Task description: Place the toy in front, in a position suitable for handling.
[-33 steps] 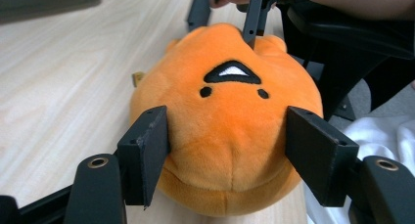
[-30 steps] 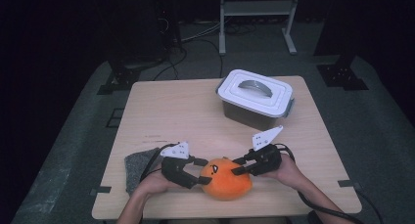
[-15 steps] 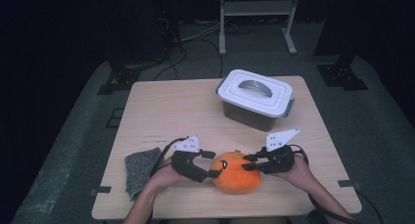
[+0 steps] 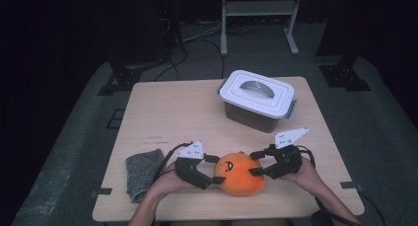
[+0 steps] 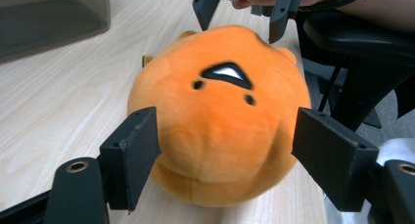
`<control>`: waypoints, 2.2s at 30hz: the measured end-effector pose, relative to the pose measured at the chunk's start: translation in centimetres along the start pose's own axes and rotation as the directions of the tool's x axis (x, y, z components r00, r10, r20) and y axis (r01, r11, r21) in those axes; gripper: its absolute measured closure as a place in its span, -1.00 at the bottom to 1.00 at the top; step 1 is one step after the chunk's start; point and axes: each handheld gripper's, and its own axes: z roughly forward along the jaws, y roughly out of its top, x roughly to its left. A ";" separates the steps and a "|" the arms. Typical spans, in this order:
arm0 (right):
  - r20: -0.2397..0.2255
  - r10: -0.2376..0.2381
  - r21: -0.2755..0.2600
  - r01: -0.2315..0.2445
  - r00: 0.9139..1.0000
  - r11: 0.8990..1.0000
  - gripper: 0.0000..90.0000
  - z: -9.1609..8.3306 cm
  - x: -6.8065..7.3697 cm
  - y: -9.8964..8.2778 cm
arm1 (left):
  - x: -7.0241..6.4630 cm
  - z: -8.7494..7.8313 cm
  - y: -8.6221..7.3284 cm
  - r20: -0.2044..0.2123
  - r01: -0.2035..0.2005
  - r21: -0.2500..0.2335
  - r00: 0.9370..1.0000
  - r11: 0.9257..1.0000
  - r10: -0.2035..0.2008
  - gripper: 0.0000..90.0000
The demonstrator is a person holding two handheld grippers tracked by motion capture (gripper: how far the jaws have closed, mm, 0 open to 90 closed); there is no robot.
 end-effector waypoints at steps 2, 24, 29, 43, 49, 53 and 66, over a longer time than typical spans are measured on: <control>0.026 -0.003 0.000 0.003 1.000 1.000 -0.33 -0.1 0.0 0.1 | 0.0 -0.2 -0.1 -0.006 0.000 -0.002 1.000 1.000 0.000 -0.48; 0.207 0.034 -0.037 -0.027 0.978 0.999 -0.66 -1.9 -1.6 0.5 | 0.2 -2.2 -0.5 -0.068 0.027 -0.067 0.997 0.997 -0.032 -0.60; 0.234 0.043 -0.040 -0.034 0.971 0.999 -0.66 -2.3 -1.9 0.6 | 0.2 -2.7 -0.8 -0.094 0.037 -0.069 0.995 0.997 -0.044 -0.64; 0.304 0.079 -0.070 -0.060 0.949 0.996 -0.66 -4.0 -3.5 1.4 | 0.0 -4.0 -2.1 -0.159 0.050 -0.050 0.986 0.998 -0.057 -0.78; 0.332 0.076 -0.072 -0.055 0.940 0.996 -0.66 -4.5 -3.9 2.3 | -0.1 -4.5 -2.6 -0.178 0.056 -0.060 0.982 0.997 -0.066 -0.79; 0.347 0.064 -0.071 -0.042 0.936 0.997 -0.66 -4.9 -4.2 3.1 | -0.1 -4.6 -2.5 -0.183 0.057 -0.068 0.981 0.996 -0.069 -0.80; 0.369 0.057 -0.087 -0.026 0.928 0.996 -0.66 -6.4 -6.4 6.2 | 0.4 -4.8 -2.8 -0.204 0.072 -0.076 0.975 0.995 -0.086 -0.80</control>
